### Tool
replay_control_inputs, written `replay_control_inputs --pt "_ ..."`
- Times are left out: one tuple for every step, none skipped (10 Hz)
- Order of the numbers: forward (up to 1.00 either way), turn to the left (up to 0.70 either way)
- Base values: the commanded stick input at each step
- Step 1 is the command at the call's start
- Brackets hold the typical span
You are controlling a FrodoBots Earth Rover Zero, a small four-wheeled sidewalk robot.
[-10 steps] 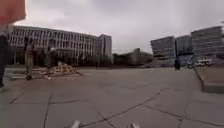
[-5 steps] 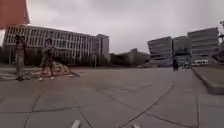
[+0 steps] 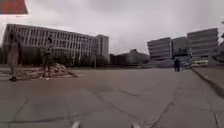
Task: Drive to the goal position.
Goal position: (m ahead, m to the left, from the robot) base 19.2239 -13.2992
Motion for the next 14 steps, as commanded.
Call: replay_control_inputs --pt "0.70 0.00" --pt "0.70 0.00" --pt "0.70 0.00" --pt "0.70 0.00" --pt "0.70 -0.05" --pt "0.70 -0.33" --pt "0.70 -0.35" --pt "0.70 -0.35" --pt "0.70 -0.32" --pt "0.70 -0.22" --pt "0.70 0.00" --pt "0.70 0.00" --pt "0.70 0.00" --pt "0.70 0.00"
